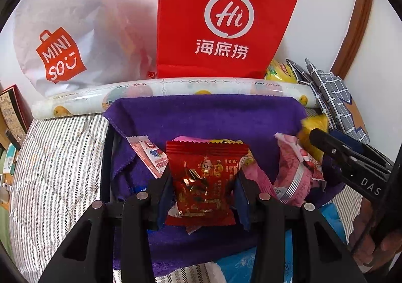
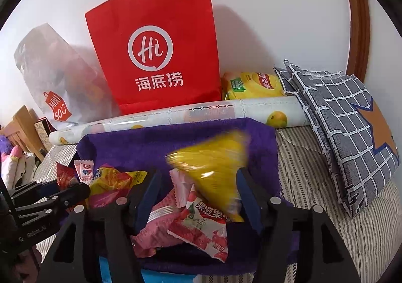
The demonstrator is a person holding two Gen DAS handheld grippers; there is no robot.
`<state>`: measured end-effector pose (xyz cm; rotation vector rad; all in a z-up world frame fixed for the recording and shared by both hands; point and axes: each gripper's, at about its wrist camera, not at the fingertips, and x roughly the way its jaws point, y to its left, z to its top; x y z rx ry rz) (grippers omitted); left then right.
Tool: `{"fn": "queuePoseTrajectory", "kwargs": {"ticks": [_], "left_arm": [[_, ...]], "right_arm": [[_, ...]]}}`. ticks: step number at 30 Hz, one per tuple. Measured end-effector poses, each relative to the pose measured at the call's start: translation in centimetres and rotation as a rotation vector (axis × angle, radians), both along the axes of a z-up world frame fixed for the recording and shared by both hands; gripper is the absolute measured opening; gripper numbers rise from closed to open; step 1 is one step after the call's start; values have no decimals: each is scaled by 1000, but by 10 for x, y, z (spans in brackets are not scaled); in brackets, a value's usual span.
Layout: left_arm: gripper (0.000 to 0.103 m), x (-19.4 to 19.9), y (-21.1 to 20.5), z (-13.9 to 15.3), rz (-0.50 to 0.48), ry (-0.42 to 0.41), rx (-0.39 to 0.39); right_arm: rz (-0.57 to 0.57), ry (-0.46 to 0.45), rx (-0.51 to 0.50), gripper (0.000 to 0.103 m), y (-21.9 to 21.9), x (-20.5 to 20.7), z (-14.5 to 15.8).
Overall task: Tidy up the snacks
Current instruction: 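Lower and release the red packet and chip bag onto the towel with both grippers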
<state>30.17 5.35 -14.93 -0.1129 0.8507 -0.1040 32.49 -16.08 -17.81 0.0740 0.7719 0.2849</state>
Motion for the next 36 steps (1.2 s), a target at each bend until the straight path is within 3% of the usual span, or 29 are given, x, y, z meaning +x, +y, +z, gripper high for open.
{"fn": "queuePoseTrajectory", "kwargs": {"ticks": [9,16,24,36], "left_arm": [[45,2,-6,-5,-16,16,9],[62,2,-11,-6,-29,17,11],[73,2,-10,-5,-24,13,5],[80,0,-11,3,-32,5,-6]], "right_arm": [[-22,-9,31,61,-9,-4,3],[-8,-23,29,61,-6,-11,4],[-13,-18,46,61,-10,-11,5],[-25,-7,68,61,-10,-24,10]]}}
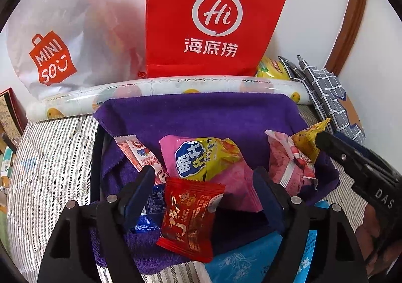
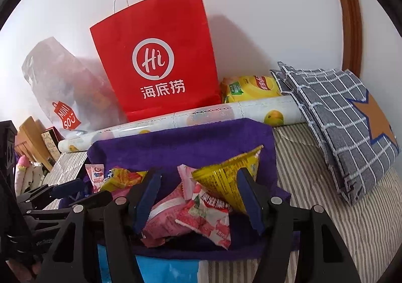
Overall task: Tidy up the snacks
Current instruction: 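Lower and release the red packet and chip bag onto the towel with both grippers, then move both grippers back to the pink packet and green bag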
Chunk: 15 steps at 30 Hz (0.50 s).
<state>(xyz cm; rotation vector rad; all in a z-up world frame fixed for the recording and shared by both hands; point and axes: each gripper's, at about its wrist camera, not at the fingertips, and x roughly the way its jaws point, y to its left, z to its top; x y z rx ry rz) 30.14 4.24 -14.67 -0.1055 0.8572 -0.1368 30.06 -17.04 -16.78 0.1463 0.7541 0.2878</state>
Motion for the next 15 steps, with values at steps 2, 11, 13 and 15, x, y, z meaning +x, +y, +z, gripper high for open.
{"fn": "queuePoseTrajectory", "kwargs": {"ticks": [2,11,13,15], "left_arm": [[80,-3,-2,7,-4,-11,-8],[80,-42,-12,25,-54,-31,-7],[80,-51,-11,28,-61,-32,-10],[80,-60,-10,31,-64,-31,-17]], "right_arm": [[-5,9,-6,61,-2,-8,2],[-30,37,-101,61,-9,-58,11],[-36,55,-128,61,-9,-70,8],[-46,70,-130,61,-9,-80,6]]}}
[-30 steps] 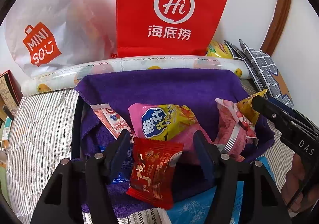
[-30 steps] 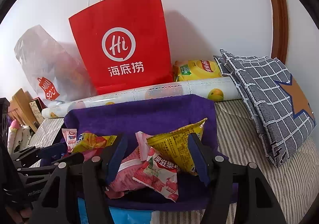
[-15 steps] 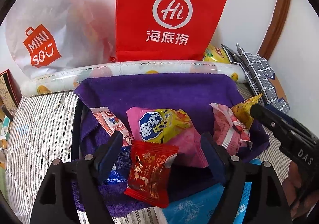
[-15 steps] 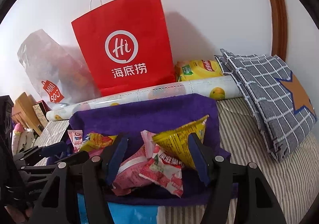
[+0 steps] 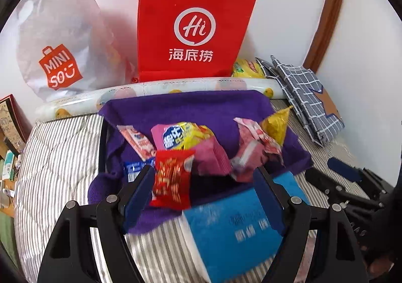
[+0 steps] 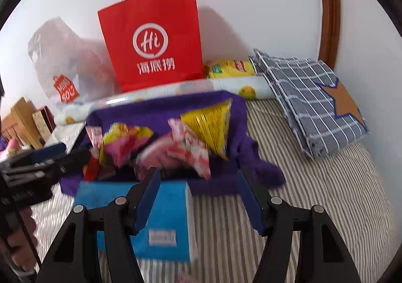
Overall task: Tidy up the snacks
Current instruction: 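Move both grippers back to the pink packet and green bag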
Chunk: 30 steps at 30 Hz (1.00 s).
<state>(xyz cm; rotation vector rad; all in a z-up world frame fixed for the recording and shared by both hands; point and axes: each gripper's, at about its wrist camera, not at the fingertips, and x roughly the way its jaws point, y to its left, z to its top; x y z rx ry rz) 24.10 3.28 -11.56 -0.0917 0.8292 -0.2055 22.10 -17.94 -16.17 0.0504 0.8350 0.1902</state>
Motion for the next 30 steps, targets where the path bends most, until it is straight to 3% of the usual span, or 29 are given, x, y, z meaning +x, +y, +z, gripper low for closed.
{"fn": "queuePoseTrajectory", "kwargs": {"ticks": [16,30], "left_arm": [[80,-58,15,7,-3,7,26],[80,-76,30,0,51,39,21]], "right_arm": [[-9,52,-10,61,5,-54,-9],[-18,96,21,61,-7,-82,-21]]}}
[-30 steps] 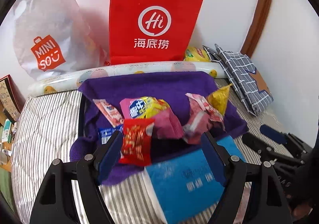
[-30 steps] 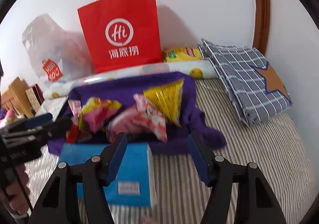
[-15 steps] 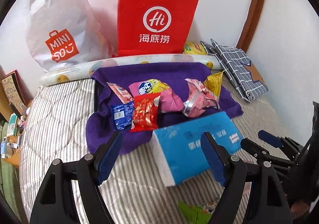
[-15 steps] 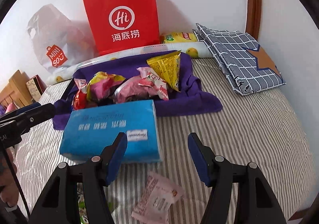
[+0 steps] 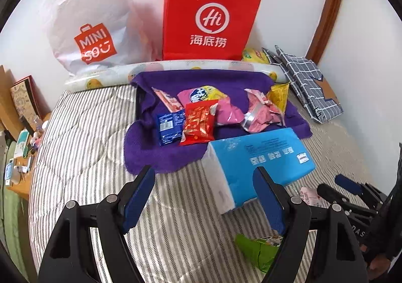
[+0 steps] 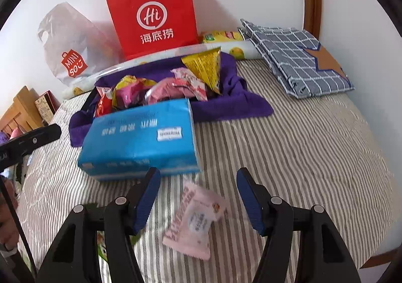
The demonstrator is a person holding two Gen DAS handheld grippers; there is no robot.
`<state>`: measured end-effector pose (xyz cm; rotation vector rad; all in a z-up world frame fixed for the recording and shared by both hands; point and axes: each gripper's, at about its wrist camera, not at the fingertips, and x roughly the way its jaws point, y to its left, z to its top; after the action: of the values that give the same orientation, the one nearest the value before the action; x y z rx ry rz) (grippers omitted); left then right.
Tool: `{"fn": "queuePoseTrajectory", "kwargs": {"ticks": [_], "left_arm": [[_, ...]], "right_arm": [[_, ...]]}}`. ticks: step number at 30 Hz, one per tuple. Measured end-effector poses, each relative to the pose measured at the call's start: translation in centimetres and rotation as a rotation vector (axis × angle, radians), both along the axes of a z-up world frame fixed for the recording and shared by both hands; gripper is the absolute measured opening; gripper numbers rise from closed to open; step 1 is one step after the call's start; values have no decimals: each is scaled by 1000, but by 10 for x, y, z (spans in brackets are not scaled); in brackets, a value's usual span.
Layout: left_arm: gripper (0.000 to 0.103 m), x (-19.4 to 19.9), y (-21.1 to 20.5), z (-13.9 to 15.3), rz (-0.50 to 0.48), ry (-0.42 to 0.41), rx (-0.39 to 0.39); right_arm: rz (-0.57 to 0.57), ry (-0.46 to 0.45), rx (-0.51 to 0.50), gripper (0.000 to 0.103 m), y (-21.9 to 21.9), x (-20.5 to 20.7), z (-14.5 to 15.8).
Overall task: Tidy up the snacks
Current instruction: 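Move both grippers back to the pink packet and green bag, then grasp the pink wafer packet with the right gripper, then grasp the green snack bag with the left gripper while the right gripper holds the pink packet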
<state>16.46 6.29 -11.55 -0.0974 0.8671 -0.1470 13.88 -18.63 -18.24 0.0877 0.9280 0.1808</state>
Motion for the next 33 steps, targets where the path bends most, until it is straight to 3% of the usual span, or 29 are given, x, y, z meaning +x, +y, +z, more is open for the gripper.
{"fn": "queuePoseTrajectory", "kwargs": {"ticks": [15,17,21,25,33], "left_arm": [[80,-15,0,-4,25,28,11],[80,-18,-2,-4,26,31,15],[80,-26,-4,-6,26,36,24],[80,-33,-2,-11,21,63,-29],[82,-53,-25,-19,-86,102,-137]], "right_arm": [[44,105,-8,61,11,-11,-46],[40,72,-29,61,14,-14,-47],[60,47,-67,38,17,-15,-46],[60,44,0,37,5,-17,-41],[22,-24,10,37,-23,-32,-14]]}}
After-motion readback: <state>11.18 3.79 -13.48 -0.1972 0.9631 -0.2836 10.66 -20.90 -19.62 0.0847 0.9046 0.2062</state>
